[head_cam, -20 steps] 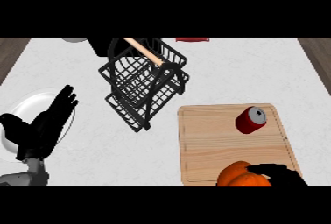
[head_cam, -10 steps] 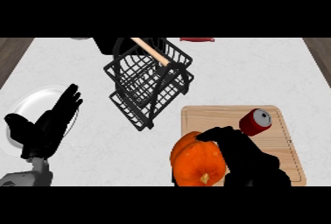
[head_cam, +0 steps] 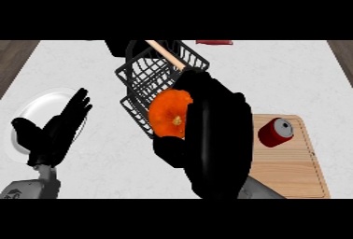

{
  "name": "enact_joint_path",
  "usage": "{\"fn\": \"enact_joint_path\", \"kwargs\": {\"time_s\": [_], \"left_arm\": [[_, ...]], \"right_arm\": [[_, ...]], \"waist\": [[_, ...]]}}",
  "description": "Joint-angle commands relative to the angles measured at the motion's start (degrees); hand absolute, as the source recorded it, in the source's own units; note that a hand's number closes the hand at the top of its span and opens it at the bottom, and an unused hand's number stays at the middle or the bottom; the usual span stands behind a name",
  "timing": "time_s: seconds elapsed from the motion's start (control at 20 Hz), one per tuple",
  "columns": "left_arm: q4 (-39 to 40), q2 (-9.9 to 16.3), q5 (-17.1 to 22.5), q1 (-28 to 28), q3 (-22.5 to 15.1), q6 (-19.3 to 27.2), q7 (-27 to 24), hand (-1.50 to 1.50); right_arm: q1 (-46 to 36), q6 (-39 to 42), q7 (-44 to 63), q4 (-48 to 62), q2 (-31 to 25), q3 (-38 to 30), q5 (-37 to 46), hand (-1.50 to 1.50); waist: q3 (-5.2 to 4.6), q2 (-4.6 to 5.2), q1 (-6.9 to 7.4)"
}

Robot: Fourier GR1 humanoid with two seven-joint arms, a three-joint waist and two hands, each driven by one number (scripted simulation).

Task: Pick the squash from the cutting board and place it in the tiered basket

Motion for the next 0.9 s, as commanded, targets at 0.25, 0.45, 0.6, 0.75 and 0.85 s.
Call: {"fn": "enact_joint_path", "kwargs": {"time_s": [0.25,0.45,0.6,0.75,0.85], "left_arm": [[0.2,1.0,1.0,-0.3,1.0,-1.5,0.5,0.0],[0.7,-0.3,-0.8,0.5,0.1,-0.5,-1.8,0.0],[-0.8,0.9,0.7,1.7,1.4,-1.5,-0.2,0.0],[1.8,-0.3,-1.8,-3.1,-0.1,0.5,1.4,0.0],[0.6,-1.2,-1.3,-2.3,0.0,1.1,1.3,0.0]], "right_arm": [[-13.8,-6.6,12.4,17.4,0.6,-5.2,-10.4,1.5],[-15.5,-10.6,11.8,23.8,0.6,-4.7,-12.2,1.5],[-19.0,-10.8,11.6,27.6,0.6,-5.1,-13.6,1.5],[-19.1,-16.3,8.5,34.7,0.6,-3.2,-13.0,1.5],[-20.2,-16.1,9.0,35.3,0.6,-3.5,-13.4,1.5]], "waist": [[0.05,0.0,0.2],[0.05,0.05,-0.08],[0.08,-0.13,0.05],[0.09,0.17,-0.54],[0.1,-0.04,-0.74]]}}
